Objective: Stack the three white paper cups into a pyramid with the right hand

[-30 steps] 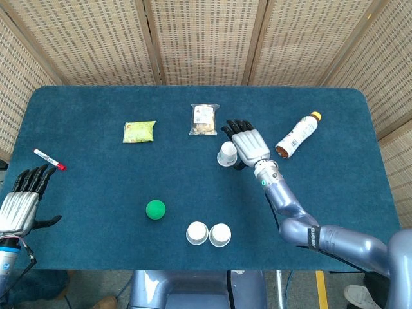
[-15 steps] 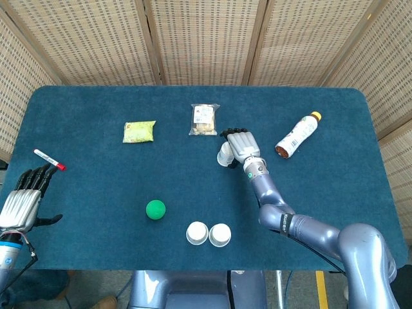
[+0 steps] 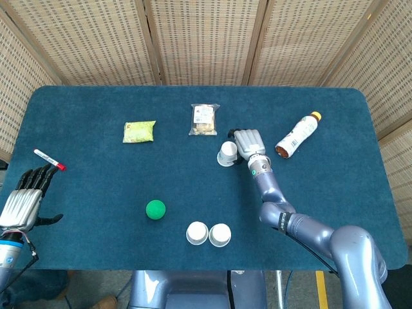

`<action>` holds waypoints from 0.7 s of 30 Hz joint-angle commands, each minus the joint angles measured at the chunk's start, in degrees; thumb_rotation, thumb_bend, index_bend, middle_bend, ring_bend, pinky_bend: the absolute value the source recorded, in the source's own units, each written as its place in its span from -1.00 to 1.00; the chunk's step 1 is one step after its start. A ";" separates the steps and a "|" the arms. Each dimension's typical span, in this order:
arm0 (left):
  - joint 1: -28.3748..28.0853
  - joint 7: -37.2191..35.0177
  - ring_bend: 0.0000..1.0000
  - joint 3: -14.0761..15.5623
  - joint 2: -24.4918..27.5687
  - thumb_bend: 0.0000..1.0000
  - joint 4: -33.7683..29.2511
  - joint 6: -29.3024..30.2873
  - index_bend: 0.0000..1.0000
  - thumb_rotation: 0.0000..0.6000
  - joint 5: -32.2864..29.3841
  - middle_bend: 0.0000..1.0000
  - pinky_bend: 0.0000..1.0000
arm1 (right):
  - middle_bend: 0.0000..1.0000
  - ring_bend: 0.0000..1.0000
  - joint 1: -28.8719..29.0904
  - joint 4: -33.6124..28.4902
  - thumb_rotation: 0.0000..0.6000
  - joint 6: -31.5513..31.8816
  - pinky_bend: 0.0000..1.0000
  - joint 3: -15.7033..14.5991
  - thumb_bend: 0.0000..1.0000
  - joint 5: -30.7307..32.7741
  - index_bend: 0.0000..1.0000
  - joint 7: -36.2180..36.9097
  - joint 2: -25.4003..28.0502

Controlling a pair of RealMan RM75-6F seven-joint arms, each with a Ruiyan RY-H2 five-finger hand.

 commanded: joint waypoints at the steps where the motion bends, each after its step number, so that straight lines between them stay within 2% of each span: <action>1: -0.13 0.29 -1.00 0.11 -0.14 -1.00 -0.03 -0.21 -1.00 1.00 -0.06 -1.00 -1.00 | -0.15 -0.20 -0.37 0.18 1.00 -0.72 0.03 0.74 -0.81 -0.55 -0.29 1.66 -0.16; 7: -0.23 0.77 -1.00 0.05 -0.40 -1.00 0.05 -0.15 -1.00 1.00 -0.48 -1.00 -1.00 | -0.08 -0.13 -0.55 1.62 1.00 -1.52 0.09 1.69 -0.74 -0.99 -0.23 3.80 -0.82; 13: -0.42 1.05 -1.00 0.06 -0.55 -1.00 0.13 -0.38 -1.00 1.00 -0.82 -1.00 -1.00 | 0.10 0.03 -0.78 2.36 1.00 -1.01 0.21 3.03 -0.54 -1.45 -0.01 6.02 -1.65; 21: -0.37 1.23 -1.00 0.28 -0.52 -1.00 -0.11 -0.05 -1.00 1.00 -0.49 -1.00 -1.00 | 0.16 0.07 -1.55 -1.19 1.00 -0.67 0.23 3.74 -0.47 -1.00 0.08 6.70 -0.08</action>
